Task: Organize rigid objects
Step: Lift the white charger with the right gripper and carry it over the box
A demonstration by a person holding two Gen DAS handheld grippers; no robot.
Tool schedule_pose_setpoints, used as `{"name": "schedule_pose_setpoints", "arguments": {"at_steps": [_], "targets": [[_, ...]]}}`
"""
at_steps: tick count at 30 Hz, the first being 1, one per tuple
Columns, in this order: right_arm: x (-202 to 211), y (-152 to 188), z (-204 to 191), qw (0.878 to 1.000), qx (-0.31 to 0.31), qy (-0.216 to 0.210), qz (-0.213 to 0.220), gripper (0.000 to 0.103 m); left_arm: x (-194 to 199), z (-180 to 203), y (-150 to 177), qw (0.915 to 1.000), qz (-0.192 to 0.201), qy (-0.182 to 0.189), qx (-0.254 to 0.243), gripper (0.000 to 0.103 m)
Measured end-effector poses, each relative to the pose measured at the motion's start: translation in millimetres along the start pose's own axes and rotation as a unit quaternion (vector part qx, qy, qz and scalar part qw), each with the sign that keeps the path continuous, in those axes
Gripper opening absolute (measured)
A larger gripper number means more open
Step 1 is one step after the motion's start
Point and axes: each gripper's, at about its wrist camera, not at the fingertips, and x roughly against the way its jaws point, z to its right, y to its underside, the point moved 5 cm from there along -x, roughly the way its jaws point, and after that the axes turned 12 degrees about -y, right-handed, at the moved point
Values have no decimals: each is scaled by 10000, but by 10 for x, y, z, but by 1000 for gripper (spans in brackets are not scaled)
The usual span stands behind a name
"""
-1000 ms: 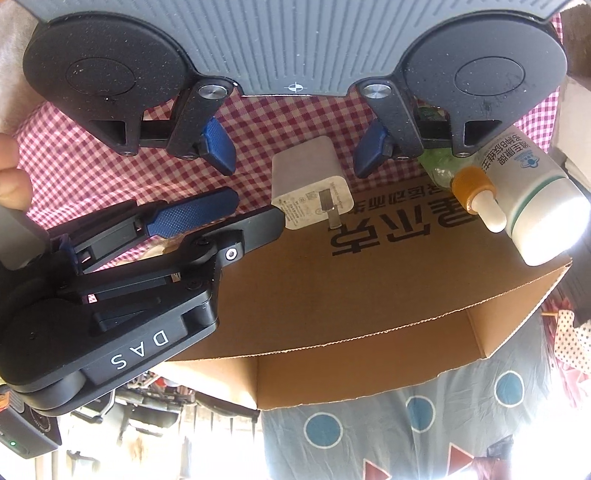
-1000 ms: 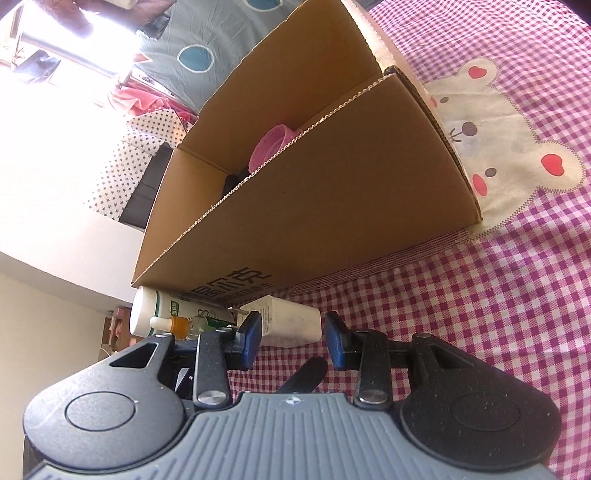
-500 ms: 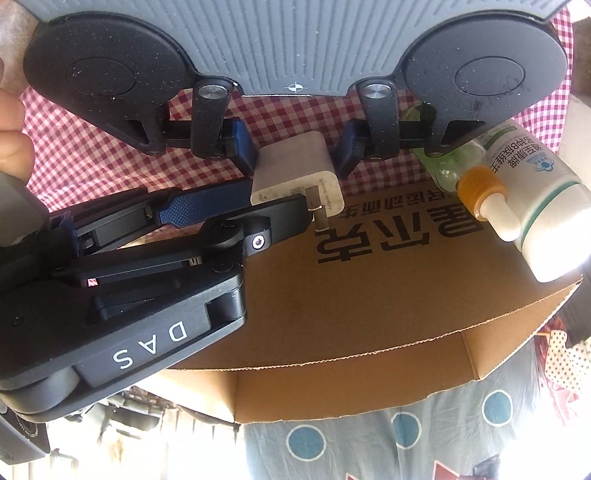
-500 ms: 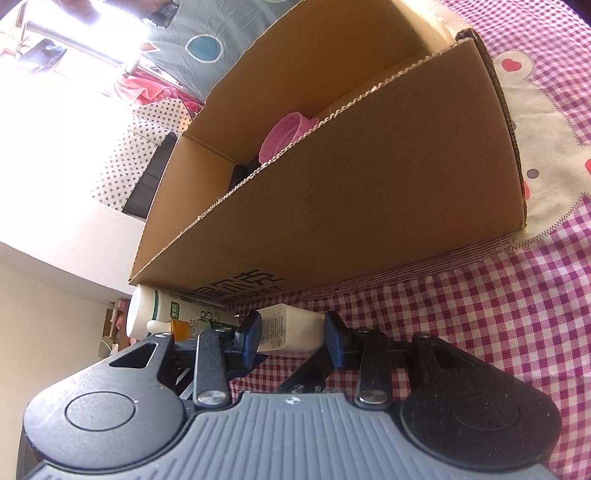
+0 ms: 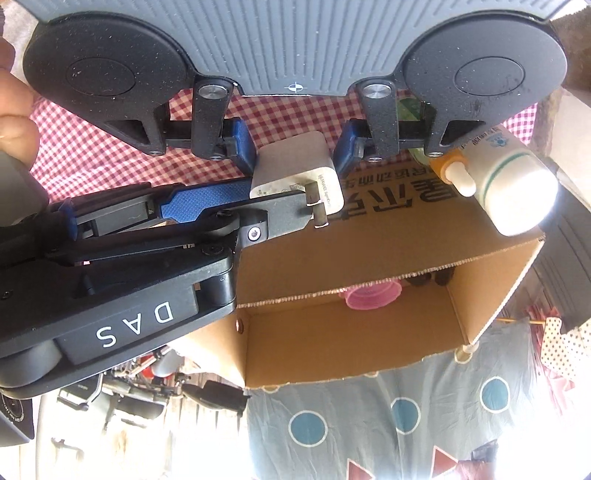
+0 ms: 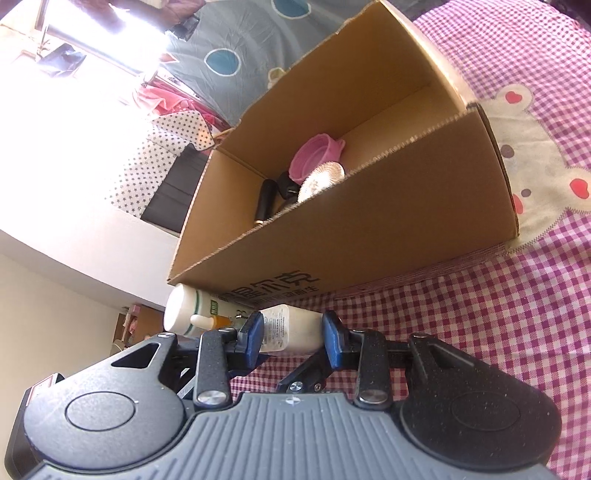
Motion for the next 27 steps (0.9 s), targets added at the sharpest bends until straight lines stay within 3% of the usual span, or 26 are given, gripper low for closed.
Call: {"name": "schedule_pose_setpoints", "arguments": {"at_steps": [5,11,17,21,27], "targets": [[162,-171,-236,9996,108,-242,42,38,206,-40,-301,9998,54,-85,-165,45],[242,-655,-487,9987,409,-308,43,38,201,-46,-794,9998,123,-26,-160,45],[129,-1313,-456,9984,552,62,-115,38,-230,-1,-1215,9997,-159,90,-144,44],[-172,-1656,-331,9969,575,320,-425,38,-602,47,-1375,9975,-620,338,4,36],[-503,-1970,-44,9955,449,605,-577,38,-1029,92,-1473,9955,-934,110,86,36]]}}
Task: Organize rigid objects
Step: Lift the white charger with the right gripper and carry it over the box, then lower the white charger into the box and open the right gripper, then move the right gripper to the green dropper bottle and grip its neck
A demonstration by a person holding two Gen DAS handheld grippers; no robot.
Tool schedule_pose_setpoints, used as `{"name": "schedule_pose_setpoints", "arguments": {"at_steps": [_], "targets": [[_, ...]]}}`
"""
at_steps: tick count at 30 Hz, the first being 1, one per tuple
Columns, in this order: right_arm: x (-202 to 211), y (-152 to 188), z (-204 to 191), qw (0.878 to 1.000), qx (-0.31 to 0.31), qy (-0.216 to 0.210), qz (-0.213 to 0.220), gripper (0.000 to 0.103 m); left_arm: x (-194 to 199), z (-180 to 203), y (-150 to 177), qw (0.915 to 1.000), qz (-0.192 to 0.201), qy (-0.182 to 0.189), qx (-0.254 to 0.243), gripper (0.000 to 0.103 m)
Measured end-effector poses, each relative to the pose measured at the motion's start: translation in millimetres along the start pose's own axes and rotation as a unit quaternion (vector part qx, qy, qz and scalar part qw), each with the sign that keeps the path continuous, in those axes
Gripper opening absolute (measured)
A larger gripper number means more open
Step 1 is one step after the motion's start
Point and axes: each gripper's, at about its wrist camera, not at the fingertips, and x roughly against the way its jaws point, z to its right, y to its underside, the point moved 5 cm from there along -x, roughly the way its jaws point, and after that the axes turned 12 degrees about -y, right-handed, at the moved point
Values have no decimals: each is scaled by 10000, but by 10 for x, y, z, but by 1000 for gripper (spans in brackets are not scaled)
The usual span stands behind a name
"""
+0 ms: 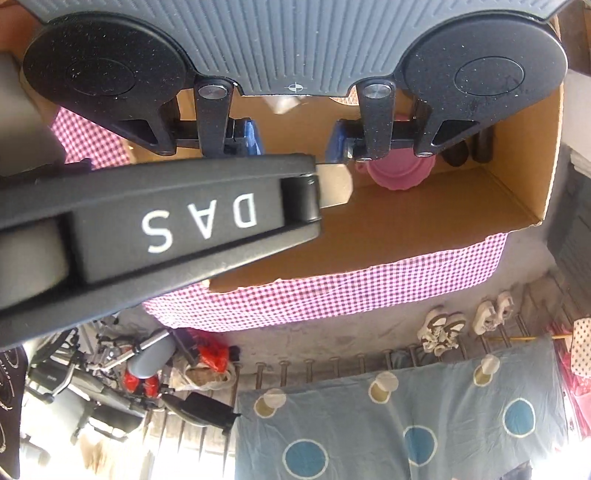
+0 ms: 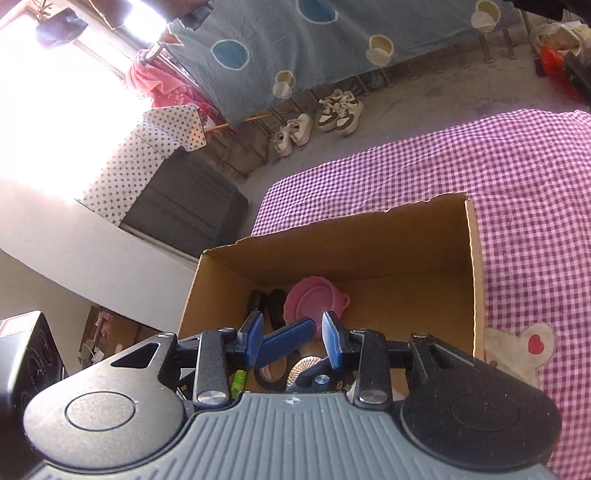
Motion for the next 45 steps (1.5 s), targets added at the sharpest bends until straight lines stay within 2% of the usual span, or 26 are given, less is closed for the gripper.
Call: {"name": "schedule_pose_setpoints", "arguments": {"at_steps": [3,8,12,15,19,21,23,28,31,34,39,41,45], "targets": [[-19,-52,86,10000,-25,-62,37,38,10,-38,1,10000,11,48,-9,37],[115,-26,168,9997,-76,-183,166,38,117,-58,9,9997,121,-127,-142,39],[229,58,150,9996,-51,-177,206,38,237,-107,55,9999,86,66,7,44],[378,177,44,9991,-22,-304,288,39,409,-179,150,9994,184,264,87,52],[632,452,-154,9970,62,-556,531,43,701,-333,366,9979,428,429,215,68],[734,637,-232,9957,106,-661,636,46,839,-430,514,9971,527,465,294,71],[847,875,-305,9941,132,-765,760,49,969,-528,690,9961,649,496,341,78],[974,1403,-401,9905,40,-912,1027,49,1145,-681,1142,9949,816,396,444,93],[922,1647,-409,9899,-86,-954,1049,49,1162,-669,1407,9946,913,204,459,93],[822,1813,-413,9906,-159,-969,949,49,1087,-645,1623,9954,842,84,453,93],[615,1937,-460,9947,-43,-712,744,49,916,-669,1857,9954,783,-96,549,92],[540,1960,-526,9957,143,-618,678,49,839,-669,1870,9944,888,-293,487,89],[337,1963,-726,9953,780,-325,474,49,648,-716,1913,9921,1020,-628,369,75]]}}
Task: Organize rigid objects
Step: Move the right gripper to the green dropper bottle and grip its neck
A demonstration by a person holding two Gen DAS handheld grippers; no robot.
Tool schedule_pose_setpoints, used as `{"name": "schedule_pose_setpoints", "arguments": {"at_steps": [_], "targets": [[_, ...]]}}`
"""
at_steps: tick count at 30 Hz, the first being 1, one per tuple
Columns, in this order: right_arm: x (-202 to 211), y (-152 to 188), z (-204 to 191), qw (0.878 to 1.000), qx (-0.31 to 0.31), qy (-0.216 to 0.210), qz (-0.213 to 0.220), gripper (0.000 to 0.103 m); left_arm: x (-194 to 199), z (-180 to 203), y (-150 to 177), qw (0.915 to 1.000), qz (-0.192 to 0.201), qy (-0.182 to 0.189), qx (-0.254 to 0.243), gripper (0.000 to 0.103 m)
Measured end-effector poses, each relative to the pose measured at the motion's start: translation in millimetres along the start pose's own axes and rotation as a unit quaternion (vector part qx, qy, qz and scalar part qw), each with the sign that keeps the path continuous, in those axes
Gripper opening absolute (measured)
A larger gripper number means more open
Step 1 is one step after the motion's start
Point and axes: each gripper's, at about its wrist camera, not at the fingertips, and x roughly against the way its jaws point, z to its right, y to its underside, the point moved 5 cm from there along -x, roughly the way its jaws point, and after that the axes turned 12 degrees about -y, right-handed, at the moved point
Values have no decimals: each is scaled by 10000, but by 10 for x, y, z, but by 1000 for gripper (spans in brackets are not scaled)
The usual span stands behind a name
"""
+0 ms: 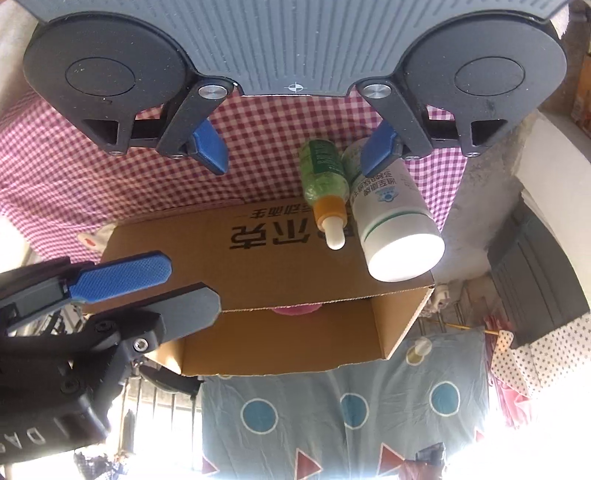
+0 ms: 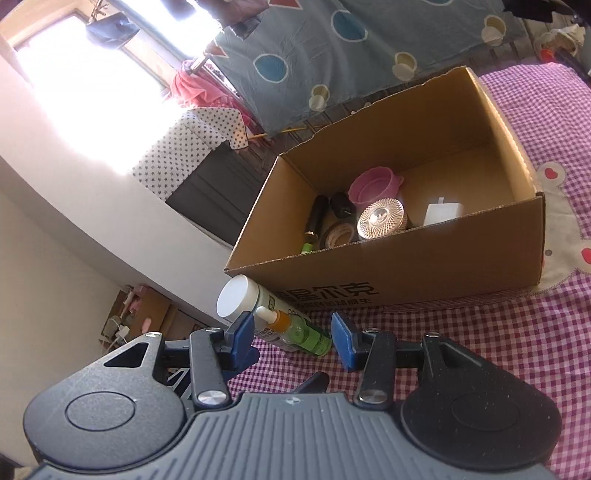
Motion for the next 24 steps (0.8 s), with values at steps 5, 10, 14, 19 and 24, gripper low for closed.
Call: {"name": "schedule_pose_setpoints", "arguments": {"at_steps": [5,10,14,19,24], "targets": [[-371,2,-222,9944,926,247,-453,49,-167,-42,55,10000,41,-21,55,65],[-720,35,-317,9812,1605,508,-946,47,-232,-71,154,9999,56,29,82,59],[-866,86,-395,9699,2044,603,-1173,42,-323,-86,178,9999,57,21,136,57],[-1007,104,-405,9626,2288,609,-1316,33,-397,-36,265,9999,101,28,102,54],[-983,115,-334,9661,2133,665,-1290,24,-370,1,265,9994,187,279,66,53]]}}
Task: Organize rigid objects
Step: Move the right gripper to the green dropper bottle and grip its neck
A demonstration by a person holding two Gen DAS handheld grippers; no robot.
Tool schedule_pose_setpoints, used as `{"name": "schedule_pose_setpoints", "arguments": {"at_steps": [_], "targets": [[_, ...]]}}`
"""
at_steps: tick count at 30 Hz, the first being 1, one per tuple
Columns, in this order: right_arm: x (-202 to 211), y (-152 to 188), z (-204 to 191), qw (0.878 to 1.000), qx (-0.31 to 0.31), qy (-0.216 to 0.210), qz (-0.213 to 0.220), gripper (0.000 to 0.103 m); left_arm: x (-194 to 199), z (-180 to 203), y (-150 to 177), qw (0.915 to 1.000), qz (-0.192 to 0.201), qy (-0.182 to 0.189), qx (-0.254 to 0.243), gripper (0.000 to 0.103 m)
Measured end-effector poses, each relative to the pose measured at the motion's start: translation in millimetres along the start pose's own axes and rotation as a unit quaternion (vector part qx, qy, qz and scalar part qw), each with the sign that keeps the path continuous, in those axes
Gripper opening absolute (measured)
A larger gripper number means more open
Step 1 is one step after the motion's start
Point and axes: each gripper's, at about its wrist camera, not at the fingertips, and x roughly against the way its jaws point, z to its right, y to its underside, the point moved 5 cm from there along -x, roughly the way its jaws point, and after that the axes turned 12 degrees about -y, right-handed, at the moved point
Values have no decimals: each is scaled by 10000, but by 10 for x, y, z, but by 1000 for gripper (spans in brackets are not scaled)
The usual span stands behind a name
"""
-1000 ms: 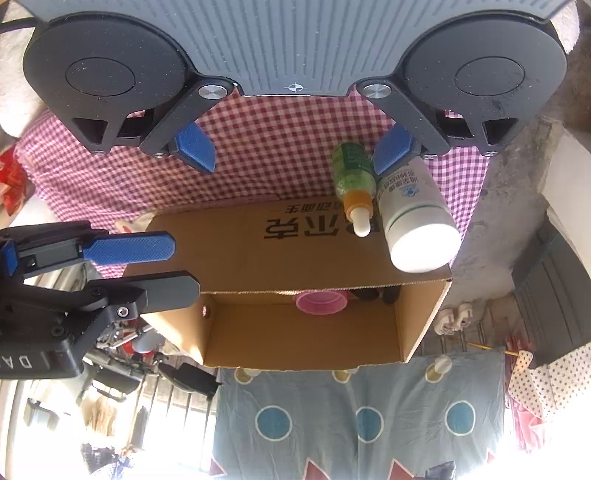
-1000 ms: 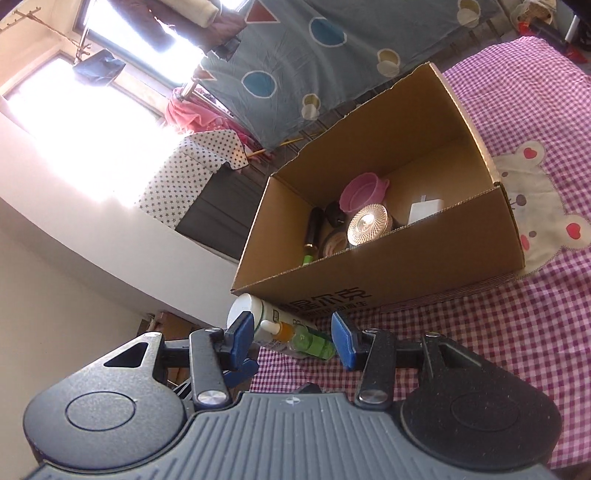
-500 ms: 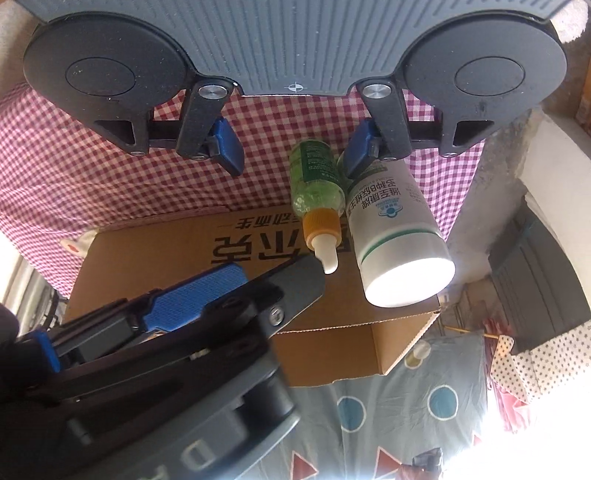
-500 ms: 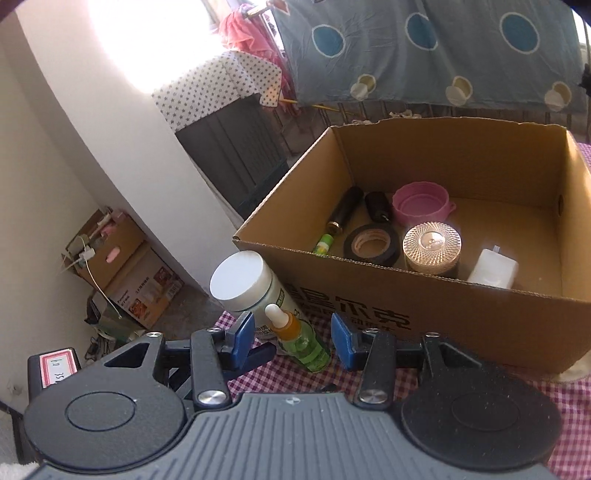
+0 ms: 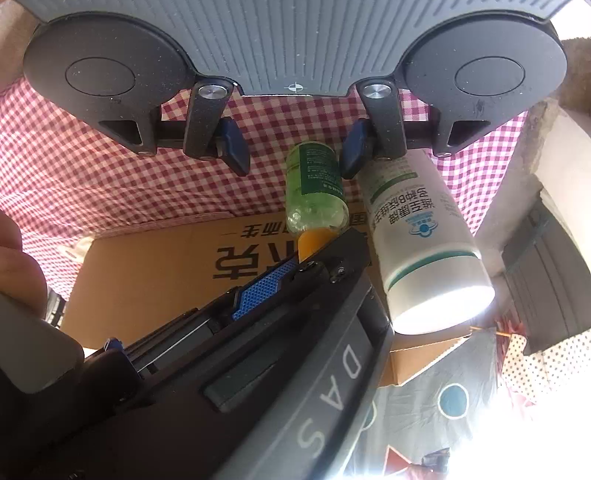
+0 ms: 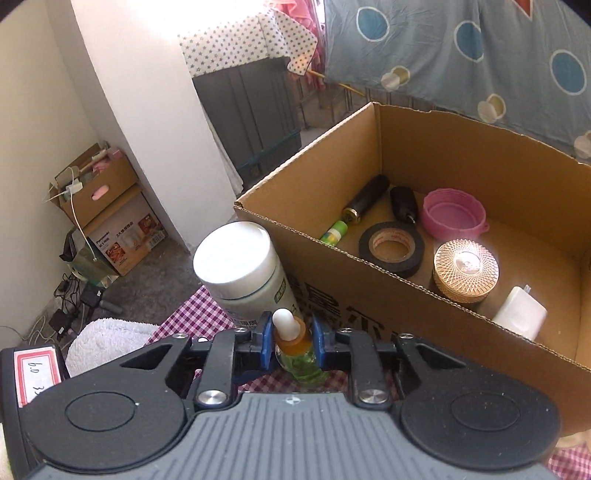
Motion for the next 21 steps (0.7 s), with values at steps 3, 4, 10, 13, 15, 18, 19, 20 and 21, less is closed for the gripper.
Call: {"name": "schedule_pose_setpoints", "arguments": {"at_steps": [3,4,10,13,15,18,19,20,21], "targets": [[112,64,109,9996,-245,70,101,24,40,87,-9,9996,37,253,-118,53],[168,98,156,9993,-338,114,138,24,50,129,-17,9992,45,356,-184,53],[538,334,453,9943,-880,482,364,24,203,459,-33,9909,28,1248,-494,53],[676,442,580,9908,-1149,542,458,24,279,570,-11,9870,17,1497,-588,53],[719,472,615,9899,-1215,523,508,24,293,592,-22,9877,47,1433,-632,53],[729,501,629,9899,-1199,509,554,24,278,625,-46,9900,15,1182,-774,51],[724,498,609,9901,-1175,516,563,24,257,643,-52,9900,-13,1145,-827,50],[718,503,602,9904,-1149,521,567,24,241,658,-52,9900,-36,1113,-861,49],[716,505,600,9906,-1125,530,569,24,239,669,-49,9901,-32,1091,-883,47]]}}
